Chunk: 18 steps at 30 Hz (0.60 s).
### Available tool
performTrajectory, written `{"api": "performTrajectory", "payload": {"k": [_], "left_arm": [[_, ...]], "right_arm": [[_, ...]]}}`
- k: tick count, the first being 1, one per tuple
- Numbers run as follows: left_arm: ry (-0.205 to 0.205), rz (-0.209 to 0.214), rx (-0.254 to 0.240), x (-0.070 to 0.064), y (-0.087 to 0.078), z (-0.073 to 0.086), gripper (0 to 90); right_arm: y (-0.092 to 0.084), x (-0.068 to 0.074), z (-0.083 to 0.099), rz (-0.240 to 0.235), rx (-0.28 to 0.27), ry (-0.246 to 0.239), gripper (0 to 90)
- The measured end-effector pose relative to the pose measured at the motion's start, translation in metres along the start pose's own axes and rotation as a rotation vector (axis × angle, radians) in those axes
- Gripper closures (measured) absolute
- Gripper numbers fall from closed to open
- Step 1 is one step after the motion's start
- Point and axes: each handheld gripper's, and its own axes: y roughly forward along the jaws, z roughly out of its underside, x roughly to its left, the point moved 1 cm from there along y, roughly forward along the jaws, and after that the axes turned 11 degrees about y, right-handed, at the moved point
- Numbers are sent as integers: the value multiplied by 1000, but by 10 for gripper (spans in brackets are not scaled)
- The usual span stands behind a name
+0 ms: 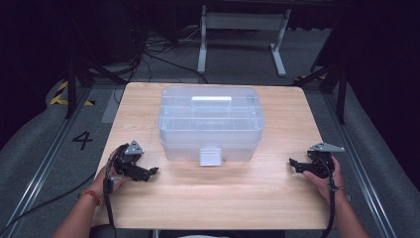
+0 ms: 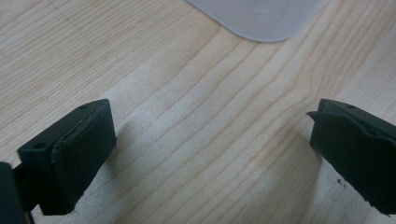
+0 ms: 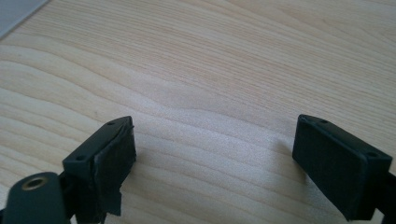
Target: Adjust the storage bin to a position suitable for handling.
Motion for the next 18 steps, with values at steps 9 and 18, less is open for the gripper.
{"api": "performTrajectory", "payload": {"k": [9,18], "left_arm": [[-24,-17,5,0,-1,1,24],[-45,-46,8,0,-3,4,21]], "right_arm": [[0,1,1,12,-3,8,136],[-3,-1,2,20,-9,12,161]]}}
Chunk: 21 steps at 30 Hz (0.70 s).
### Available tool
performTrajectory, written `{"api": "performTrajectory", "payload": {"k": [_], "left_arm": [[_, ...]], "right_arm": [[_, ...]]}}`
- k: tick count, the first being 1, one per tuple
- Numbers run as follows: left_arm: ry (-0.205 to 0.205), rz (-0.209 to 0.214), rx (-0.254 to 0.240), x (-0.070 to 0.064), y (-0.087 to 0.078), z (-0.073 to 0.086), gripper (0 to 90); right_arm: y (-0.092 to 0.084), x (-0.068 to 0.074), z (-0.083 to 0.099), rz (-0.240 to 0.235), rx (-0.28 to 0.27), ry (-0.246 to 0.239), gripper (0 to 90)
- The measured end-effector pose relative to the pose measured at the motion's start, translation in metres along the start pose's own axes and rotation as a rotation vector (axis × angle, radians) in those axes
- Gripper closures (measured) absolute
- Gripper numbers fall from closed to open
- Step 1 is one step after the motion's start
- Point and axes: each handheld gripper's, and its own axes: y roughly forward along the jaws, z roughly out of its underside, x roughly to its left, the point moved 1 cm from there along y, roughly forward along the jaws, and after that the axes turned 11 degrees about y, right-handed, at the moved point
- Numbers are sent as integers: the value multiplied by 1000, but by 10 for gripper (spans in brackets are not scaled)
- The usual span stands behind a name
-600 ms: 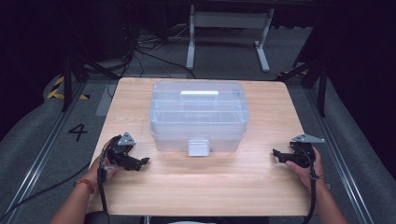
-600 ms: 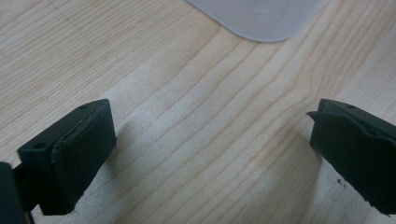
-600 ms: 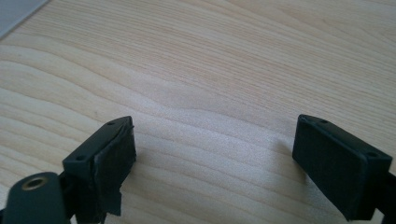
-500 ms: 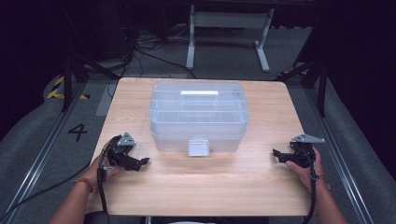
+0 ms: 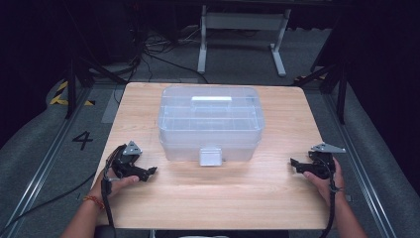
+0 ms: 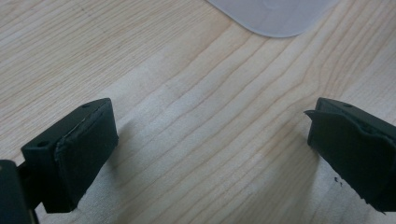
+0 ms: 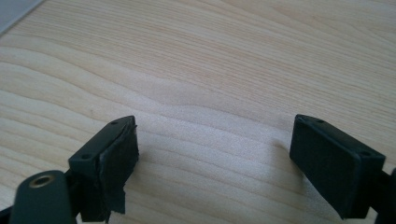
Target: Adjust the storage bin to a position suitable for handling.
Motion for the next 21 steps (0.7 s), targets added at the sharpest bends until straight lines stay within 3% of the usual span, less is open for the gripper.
{"api": "performTrajectory", "payload": {"k": [4,6,10,11,13,21], "left_arm": [[1,-1,0,0,0,0,20],[1,-4,0,0,0,0,22],[-15,2,-1,-1,-2,2,30],[-1,-5,-2,0,-3,3,31],[-17,1,-3,-2,-3,3,31],[-17,2,-3,-2,-3,3,32]], "right_arm": [[0,1,-1,-2,-4,-9,187],[-2,1,-1,-32,8,-43,225],[-3,5,-1,-37,11,-72,237],[-4,6,-2,-37,10,-75,251],[-6,7,-3,-53,-2,-75,278],[-18,17,-12,-90,-50,-87,306]]}}
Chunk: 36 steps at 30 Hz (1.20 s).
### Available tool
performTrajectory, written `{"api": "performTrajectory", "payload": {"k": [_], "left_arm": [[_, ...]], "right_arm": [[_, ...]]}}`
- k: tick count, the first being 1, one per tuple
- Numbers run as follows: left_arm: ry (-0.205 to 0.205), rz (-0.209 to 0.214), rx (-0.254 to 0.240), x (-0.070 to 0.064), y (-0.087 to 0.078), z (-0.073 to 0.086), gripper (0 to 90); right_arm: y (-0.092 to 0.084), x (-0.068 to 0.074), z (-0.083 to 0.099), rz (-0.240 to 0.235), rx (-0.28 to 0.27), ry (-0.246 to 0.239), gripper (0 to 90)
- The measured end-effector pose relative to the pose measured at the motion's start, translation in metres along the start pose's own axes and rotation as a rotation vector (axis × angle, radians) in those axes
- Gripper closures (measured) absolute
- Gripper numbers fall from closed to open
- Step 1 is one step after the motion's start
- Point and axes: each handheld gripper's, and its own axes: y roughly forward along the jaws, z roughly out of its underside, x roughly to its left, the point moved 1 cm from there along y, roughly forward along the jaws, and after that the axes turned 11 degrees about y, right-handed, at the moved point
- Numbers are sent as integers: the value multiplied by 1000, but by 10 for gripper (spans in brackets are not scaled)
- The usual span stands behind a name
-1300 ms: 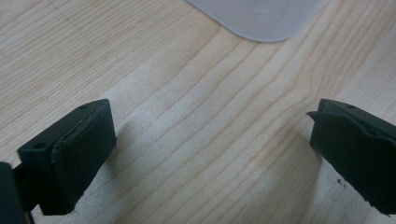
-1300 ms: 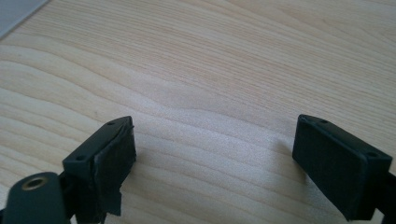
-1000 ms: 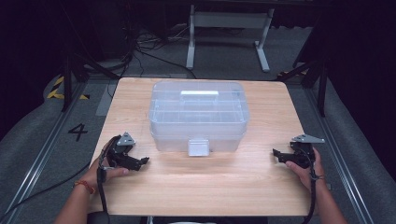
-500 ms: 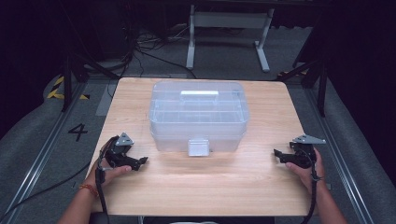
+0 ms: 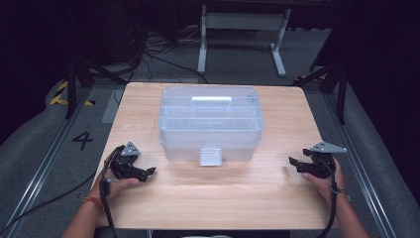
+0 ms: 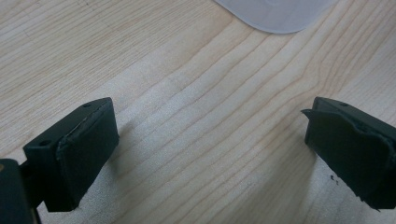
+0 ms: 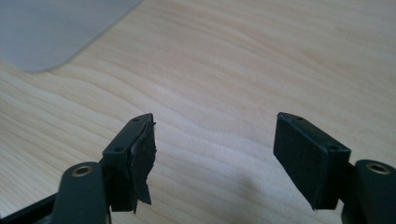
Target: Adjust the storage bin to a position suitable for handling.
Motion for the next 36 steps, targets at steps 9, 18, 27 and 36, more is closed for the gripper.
{"api": "performTrajectory", "payload": {"k": [9,18,27,36], "left_arm": [[-2,-3,1,0,0,0,31],[-3,-4,2,0,-1,0,35],[5,-5,5,1,-1,0,35],[4,-5,5,1,-1,0,36]], "right_arm": [[-18,18,-30,-46,-88,-49,313],[-34,24,-53,-48,-146,-86,292],[-46,21,-71,-48,-191,-84,293],[-52,27,-86,-63,-201,-115,293]]}}
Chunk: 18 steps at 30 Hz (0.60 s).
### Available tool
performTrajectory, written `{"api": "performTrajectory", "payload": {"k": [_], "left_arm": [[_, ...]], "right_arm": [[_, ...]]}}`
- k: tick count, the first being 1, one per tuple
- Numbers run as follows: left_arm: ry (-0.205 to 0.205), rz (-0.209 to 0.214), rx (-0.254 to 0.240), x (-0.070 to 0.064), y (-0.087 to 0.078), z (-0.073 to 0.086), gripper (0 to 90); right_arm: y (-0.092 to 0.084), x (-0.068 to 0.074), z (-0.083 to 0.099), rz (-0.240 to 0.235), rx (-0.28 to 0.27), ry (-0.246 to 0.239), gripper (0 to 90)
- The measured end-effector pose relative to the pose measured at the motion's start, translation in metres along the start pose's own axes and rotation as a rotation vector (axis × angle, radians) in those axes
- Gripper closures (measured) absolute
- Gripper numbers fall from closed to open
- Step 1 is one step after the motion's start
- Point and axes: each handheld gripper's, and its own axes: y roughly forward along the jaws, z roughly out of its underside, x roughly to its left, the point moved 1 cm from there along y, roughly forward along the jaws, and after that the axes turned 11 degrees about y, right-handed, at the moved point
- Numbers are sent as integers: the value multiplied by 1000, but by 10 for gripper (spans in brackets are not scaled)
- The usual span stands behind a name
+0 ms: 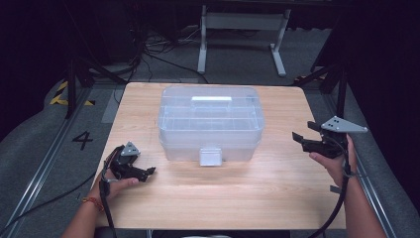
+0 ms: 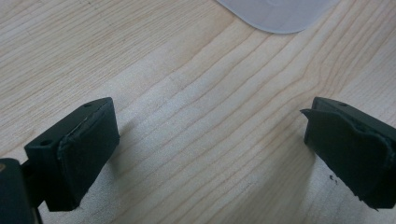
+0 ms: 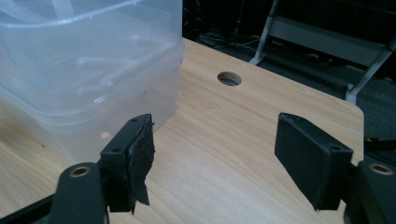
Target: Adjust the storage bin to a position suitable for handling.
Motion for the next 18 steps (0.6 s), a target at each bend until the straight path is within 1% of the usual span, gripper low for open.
{"api": "performTrajectory", "payload": {"k": [2,3,8,13,14,15,18], "left_arm": [[0,-1,-1,0,0,0,36],[-8,2,-3,-1,0,0,35],[-8,2,-4,-1,1,0,35],[-8,4,-1,-1,0,0,36],[-8,4,-1,-1,0,0,36],[-7,3,-1,-1,0,0,36],[-7,4,-1,-1,0,0,36]], "right_arm": [[0,1,-4,-6,-3,-5,291],[0,2,-7,-5,-8,-8,291],[3,8,-17,-15,-13,-22,286],[9,16,-28,-19,-12,-45,286],[9,16,-28,-19,-12,-45,286],[11,20,-32,-26,-8,-56,286],[15,25,-37,-35,-5,-69,285]]}}
